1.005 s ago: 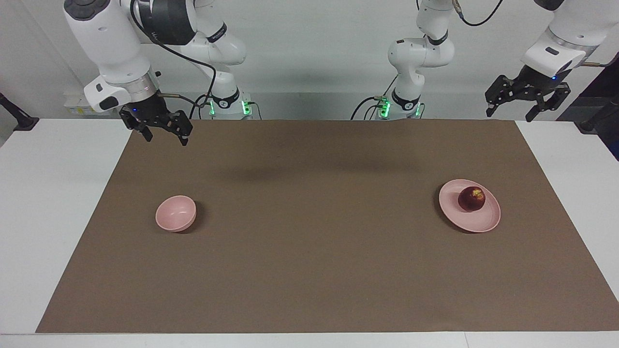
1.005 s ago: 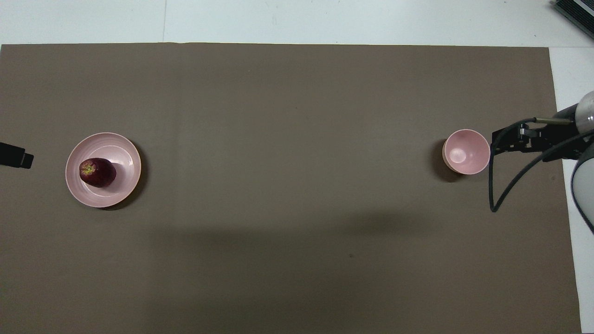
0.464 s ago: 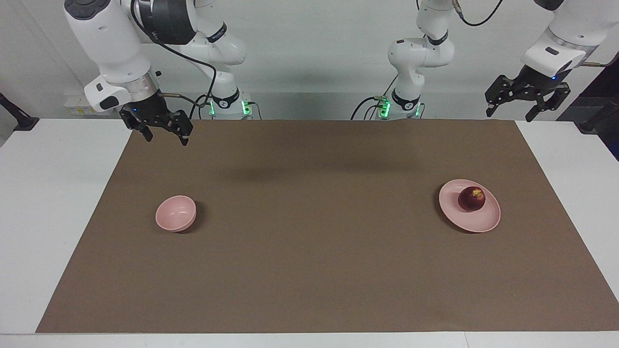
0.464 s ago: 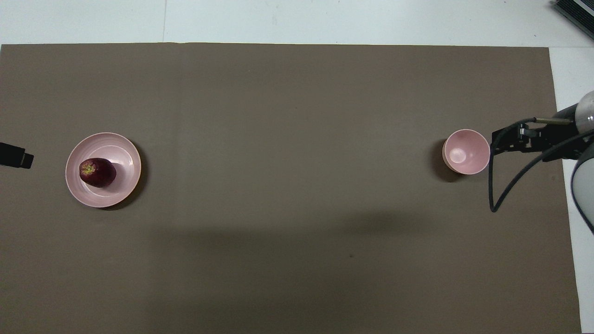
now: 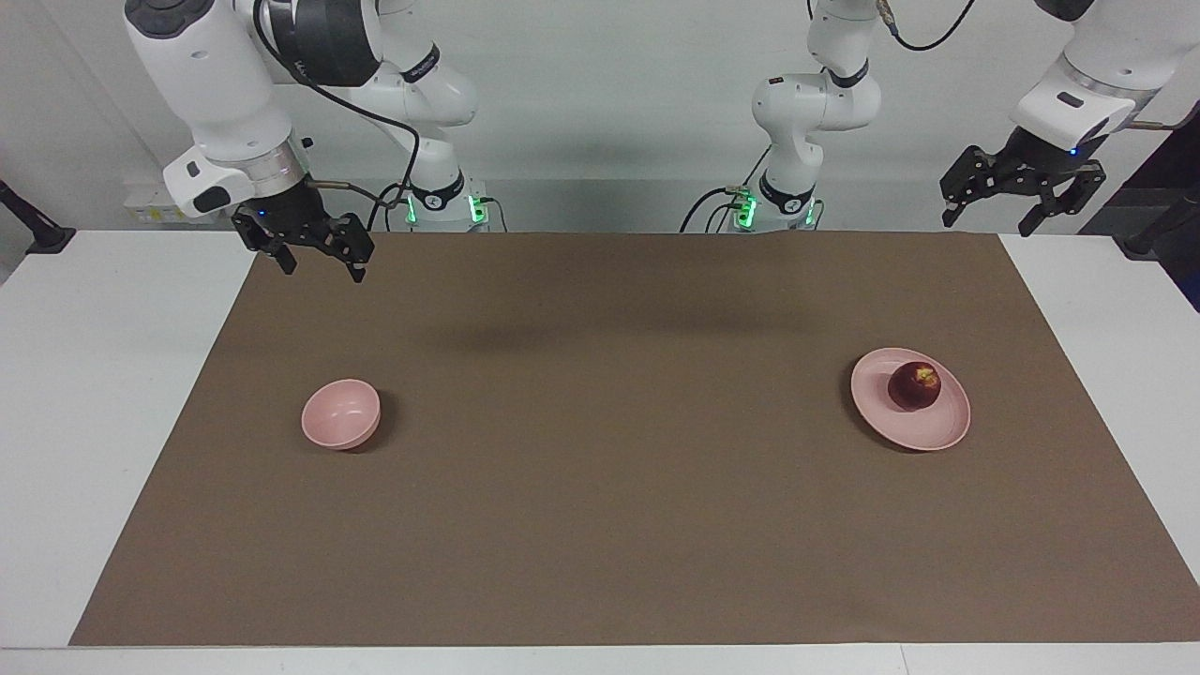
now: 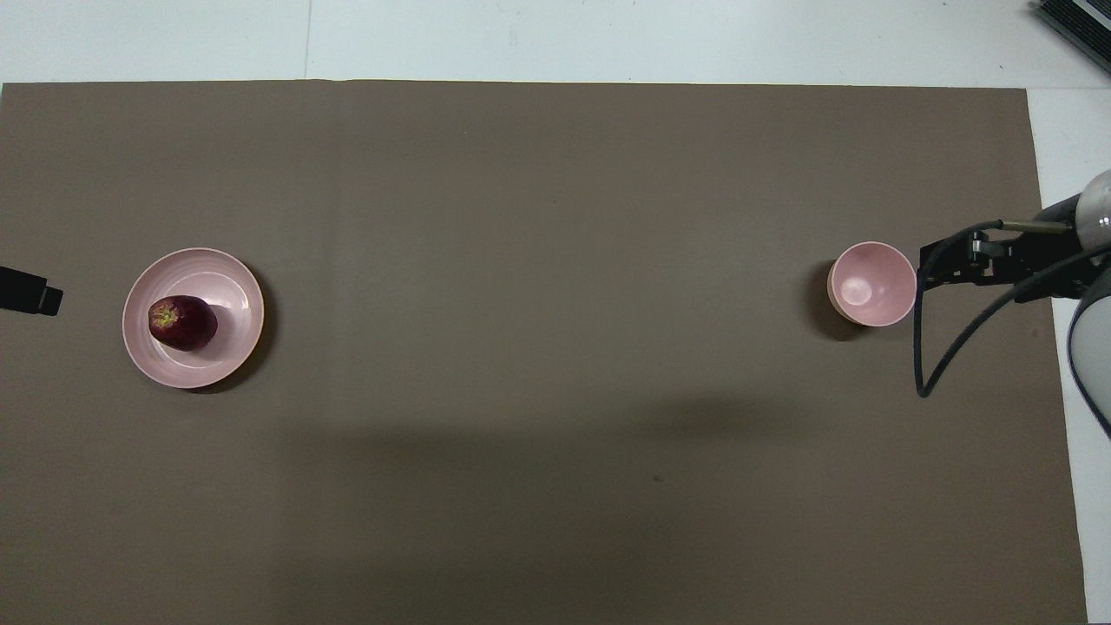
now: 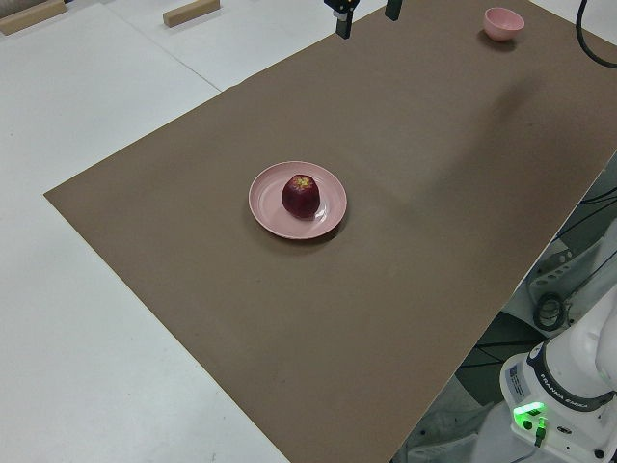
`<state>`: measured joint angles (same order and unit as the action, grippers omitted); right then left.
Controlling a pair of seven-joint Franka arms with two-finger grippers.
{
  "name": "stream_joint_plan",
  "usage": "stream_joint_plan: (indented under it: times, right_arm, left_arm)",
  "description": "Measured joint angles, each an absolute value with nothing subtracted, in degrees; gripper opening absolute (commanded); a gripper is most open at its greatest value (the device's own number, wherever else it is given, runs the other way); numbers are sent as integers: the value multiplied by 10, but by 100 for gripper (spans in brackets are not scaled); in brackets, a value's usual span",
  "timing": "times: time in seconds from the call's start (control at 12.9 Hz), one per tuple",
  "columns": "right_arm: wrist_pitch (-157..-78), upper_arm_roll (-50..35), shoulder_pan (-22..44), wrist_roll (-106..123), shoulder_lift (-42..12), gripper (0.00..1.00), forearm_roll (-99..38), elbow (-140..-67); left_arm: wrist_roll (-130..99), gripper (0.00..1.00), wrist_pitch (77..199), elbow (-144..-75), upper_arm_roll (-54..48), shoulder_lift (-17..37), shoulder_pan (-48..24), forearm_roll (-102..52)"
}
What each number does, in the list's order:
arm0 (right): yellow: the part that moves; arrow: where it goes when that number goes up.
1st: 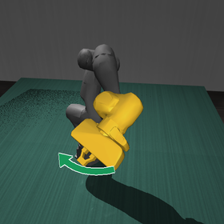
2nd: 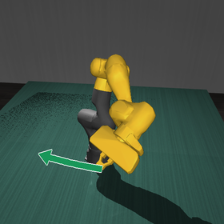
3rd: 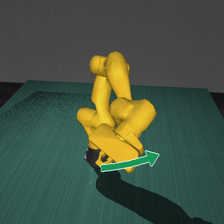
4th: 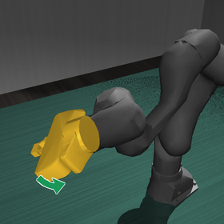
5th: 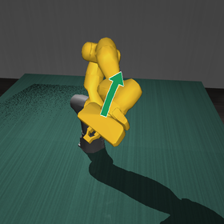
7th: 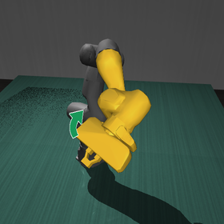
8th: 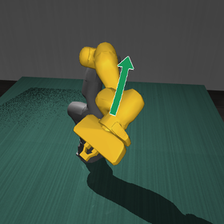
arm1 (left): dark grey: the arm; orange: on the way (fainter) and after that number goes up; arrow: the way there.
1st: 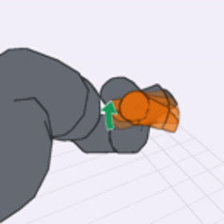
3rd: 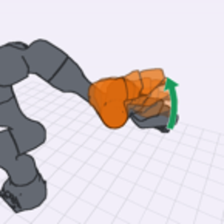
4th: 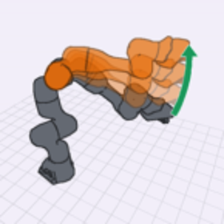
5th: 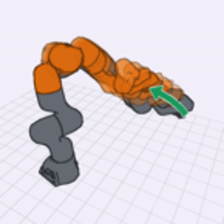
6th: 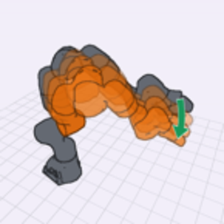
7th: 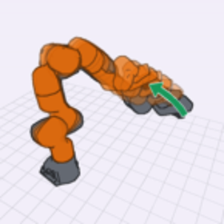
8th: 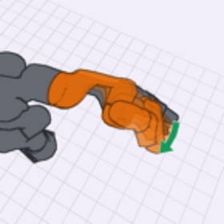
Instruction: Move apple from plate to bowl
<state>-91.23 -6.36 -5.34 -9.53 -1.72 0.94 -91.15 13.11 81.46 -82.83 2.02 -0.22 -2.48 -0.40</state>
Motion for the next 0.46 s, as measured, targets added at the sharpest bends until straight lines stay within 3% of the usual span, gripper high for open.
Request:
stream_joint_plan:
  times: [0.46]
  right_arm:
    - [-912, -64, -53, -95, -17, 100, 9, -912]
  left_arm:
    - [132, 100, 934, -930, 20, -25, -25, -4]
